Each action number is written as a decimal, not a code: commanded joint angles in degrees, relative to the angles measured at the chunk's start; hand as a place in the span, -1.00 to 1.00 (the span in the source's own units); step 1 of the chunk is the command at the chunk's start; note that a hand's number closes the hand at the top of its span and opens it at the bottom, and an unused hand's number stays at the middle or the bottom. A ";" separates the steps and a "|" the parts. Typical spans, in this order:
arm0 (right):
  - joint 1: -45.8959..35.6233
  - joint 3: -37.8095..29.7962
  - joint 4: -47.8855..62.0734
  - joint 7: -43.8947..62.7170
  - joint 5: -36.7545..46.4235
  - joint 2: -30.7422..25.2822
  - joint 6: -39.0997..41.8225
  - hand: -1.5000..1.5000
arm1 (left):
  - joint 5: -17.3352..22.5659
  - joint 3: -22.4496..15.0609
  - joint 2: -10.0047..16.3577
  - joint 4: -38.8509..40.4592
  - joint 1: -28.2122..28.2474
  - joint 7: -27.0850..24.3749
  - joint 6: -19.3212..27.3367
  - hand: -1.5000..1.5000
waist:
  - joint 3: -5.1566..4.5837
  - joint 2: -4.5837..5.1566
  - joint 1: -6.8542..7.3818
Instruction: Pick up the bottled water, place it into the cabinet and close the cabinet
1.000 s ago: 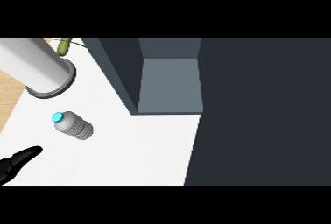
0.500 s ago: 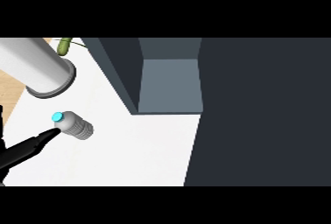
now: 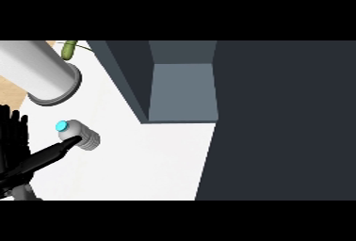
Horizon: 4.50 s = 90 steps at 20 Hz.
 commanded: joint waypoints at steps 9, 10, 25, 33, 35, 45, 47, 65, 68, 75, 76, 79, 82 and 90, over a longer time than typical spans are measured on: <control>-1.62 0.29 -6.31 4.03 5.77 -2.20 -1.93 -1.00 | 2.85 1.61 0.57 22.09 -6.39 -15.07 -3.67 -1.00 | -0.01 0.07 0.00; -0.97 0.16 -7.58 3.60 5.93 -2.68 -2.18 -1.00 | 2.01 0.52 -0.54 19.33 -4.58 -13.68 -2.51 -1.00 | 0.02 0.01 0.11; 0.98 1.67 -6.75 1.40 6.25 -6.32 -4.73 -1.00 | 3.91 3.83 0.64 43.10 -13.17 -28.53 -0.87 -1.00 | 0.02 0.04 -0.12; -1.41 2.80 -4.21 0.36 5.30 -4.79 -5.71 -1.00 | 5.65 6.86 1.50 58.23 -17.27 -40.08 0.12 -1.00 | -0.01 0.17 -0.15; -3.97 2.86 -0.76 -0.84 6.56 -3.36 -5.89 -1.00 | 7.66 6.94 2.78 56.77 -15.66 -39.08 -3.63 -1.00 | 0.01 0.10 0.25; -3.23 0.87 -6.59 4.37 3.47 -6.57 -6.31 -1.00 | 10.71 7.91 3.93 66.21 -18.63 -47.63 -10.25 -1.00 | 0.00 0.15 0.13; -1.89 6.89 -7.71 4.69 9.25 -6.56 -8.34 -1.00 | 11.57 9.03 5.01 67.99 -21.40 -47.52 -10.48 -1.00 | -0.06 0.05 -0.39; -1.67 2.00 -3.49 -1.58 2.59 -9.75 -8.94 -1.00 | 10.00 0.26 0.04 67.71 -17.75 -52.40 -24.19 1.00 | 0.07 -0.13 0.38; -0.85 3.12 -2.16 -3.77 2.43 -10.19 -8.74 -1.00 | 7.06 -4.59 -1.14 64.47 -16.07 -51.31 -27.76 1.00 | 0.15 -0.33 0.57; -3.99 4.35 -4.32 2.36 6.06 -8.23 -10.28 -1.00 | 13.57 -15.83 -2.80 49.58 -5.89 -48.94 -23.00 1.00 | 0.08 -0.31 0.96; -3.26 4.90 -4.19 1.71 5.88 -8.59 -10.23 -1.00 | 13.44 -16.74 -2.81 45.04 -5.98 -44.81 -21.30 1.00 | 0.10 -0.34 0.94; -2.28 0.74 -6.03 1.07 2.19 -10.35 -8.79 -1.00 | 13.72 -18.17 -2.82 39.12 -4.60 -40.89 -20.66 1.00 | 0.10 -0.15 0.67; -1.36 0.39 -5.37 -0.87 0.66 -11.78 -7.70 -1.00 | 18.58 -22.01 -2.83 30.83 -1.03 -34.20 -20.29 1.00 | 0.12 -0.16 0.72; -1.54 1.30 -8.07 1.52 2.69 -11.25 -9.15 -1.00 | 18.24 -27.89 -2.61 14.44 -0.18 -23.46 -9.77 1.00 | 0.10 -0.15 0.36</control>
